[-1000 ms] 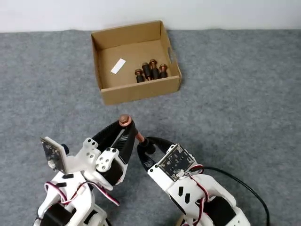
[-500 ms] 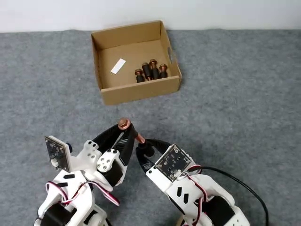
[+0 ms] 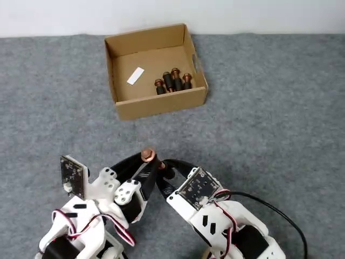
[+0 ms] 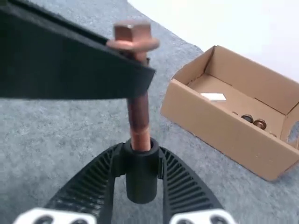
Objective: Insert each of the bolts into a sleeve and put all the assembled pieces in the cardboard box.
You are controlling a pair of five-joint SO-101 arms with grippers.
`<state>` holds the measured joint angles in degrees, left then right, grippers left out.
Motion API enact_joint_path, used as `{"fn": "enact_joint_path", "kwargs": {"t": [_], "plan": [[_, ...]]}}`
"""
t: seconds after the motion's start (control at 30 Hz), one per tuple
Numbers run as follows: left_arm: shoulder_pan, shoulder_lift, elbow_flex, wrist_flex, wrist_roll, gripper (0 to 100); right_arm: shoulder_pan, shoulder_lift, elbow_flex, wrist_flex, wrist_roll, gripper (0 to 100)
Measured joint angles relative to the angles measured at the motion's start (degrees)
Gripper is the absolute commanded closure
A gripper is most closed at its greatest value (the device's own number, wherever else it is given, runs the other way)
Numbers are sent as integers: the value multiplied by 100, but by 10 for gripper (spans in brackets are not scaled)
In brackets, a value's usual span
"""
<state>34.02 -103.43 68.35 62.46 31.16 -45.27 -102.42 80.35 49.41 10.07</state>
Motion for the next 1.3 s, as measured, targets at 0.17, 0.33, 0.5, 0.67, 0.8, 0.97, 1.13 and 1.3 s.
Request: {"fn": "enact_joint_path", "kwargs": {"t": [0.17,0.33,0.5,0.67,0.8,0.97,1.13,1.3], "plan": [[0,-9,-35,35,0,995,0,0,44,-413,9,990],[9,-9,352,35,0,993,0,0,44,-598,264,990],[35,-53,677,-79,-167,897,0,26,70,-765,404,990],[26,-62,1029,-237,-527,859,62,35,132,-765,413,990],[26,-62,1055,-237,-580,844,62,35,132,-765,554,990],[-18,-62,932,-229,-598,836,62,26,123,-765,571,990],[-281,-9,607,-26,-782,836,9,18,114,-818,571,990],[-589,9,211,185,-897,836,9,0,360,-905,563,990]]}}
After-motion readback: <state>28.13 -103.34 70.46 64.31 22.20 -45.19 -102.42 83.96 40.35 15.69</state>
